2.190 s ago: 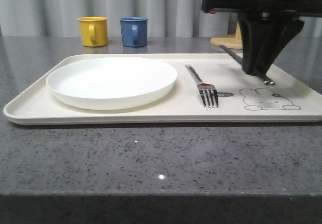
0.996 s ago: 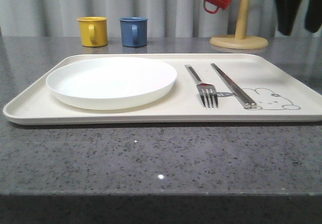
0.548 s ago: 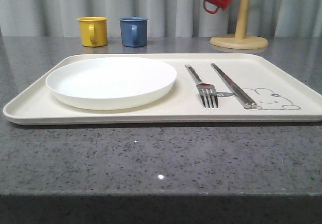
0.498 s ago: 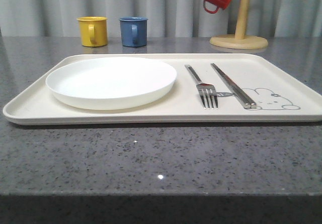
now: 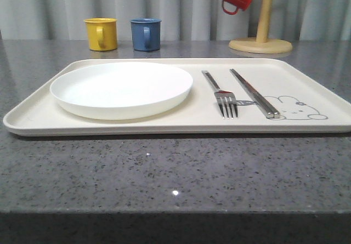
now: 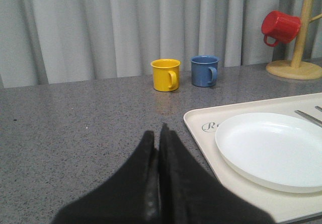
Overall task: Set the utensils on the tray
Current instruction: 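Move the right gripper to the steel spoon and grasp it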
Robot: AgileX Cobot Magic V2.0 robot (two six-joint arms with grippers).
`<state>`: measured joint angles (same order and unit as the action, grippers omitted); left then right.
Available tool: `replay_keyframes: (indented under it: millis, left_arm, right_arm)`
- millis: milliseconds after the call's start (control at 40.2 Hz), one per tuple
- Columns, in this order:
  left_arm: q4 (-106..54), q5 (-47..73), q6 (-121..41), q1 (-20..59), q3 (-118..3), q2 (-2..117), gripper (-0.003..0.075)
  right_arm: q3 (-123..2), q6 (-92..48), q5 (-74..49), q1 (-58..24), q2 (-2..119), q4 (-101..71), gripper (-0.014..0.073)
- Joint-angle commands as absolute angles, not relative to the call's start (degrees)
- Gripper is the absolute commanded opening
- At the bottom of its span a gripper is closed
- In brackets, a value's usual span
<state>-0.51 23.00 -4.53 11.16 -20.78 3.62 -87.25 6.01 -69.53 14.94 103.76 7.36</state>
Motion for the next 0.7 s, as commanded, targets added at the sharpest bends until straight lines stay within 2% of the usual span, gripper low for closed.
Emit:
replay_keyframes:
  millis: [0,274,348,597,672]
  left_arm:
    - [-0.55,18.46,-3.94,11.24,-22.35,4.49,-0.0018]
    - [-0.55,18.46,-3.94,11.24,-22.35,4.49,-0.0018]
    - [-0.55,18.46,-3.94,11.24,-22.35,4.49,-0.0018]
    - [-0.55,18.46,-3.94,11.24,-22.35,4.49,-0.0018]
    - [-0.55,18.46,-3.94,11.24,-22.35,4.49,-0.0018]
  right_arm:
    - [-88.46,5.22,-67.31,14.83,101.75,7.80,0.0362]
    - [-88.46,4.66,-66.20,14.83,103.98,7.74,0.0355]
    - [-88.46,4.66,-66.28,14.83,104.38,7.68,0.0322]
    - [-88.60,4.66,-67.62,14.83,104.27,7.68,0.0001]
    - [-88.66,4.66,-68.00,14.83,103.79,7.68,-0.0064]
